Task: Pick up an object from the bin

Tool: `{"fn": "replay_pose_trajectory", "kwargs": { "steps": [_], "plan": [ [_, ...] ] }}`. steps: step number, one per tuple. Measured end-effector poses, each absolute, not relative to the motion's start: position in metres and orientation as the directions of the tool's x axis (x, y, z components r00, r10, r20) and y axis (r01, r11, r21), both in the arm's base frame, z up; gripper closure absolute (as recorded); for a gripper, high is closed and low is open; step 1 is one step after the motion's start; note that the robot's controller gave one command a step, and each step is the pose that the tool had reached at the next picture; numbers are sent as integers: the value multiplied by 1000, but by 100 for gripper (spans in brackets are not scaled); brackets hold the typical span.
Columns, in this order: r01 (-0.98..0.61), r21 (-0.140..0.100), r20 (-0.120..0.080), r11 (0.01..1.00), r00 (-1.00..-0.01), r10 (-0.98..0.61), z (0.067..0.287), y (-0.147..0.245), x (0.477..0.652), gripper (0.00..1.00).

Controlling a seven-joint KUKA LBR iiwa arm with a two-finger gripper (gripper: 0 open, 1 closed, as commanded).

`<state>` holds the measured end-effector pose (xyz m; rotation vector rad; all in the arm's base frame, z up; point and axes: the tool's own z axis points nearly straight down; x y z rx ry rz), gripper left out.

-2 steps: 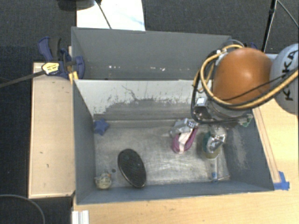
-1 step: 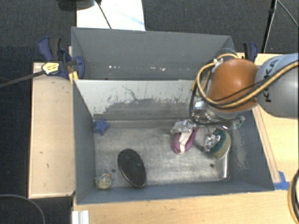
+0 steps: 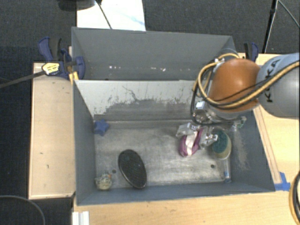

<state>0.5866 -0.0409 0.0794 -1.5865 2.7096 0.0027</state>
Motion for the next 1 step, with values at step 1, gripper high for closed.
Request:
{"fn": "replay_pose_trajectory", "kwargs": {
  "steps": [1],
  "plan": [
    [-869,-8,-6,494,-494,-869,232,-23,593,100]
  ]
}}
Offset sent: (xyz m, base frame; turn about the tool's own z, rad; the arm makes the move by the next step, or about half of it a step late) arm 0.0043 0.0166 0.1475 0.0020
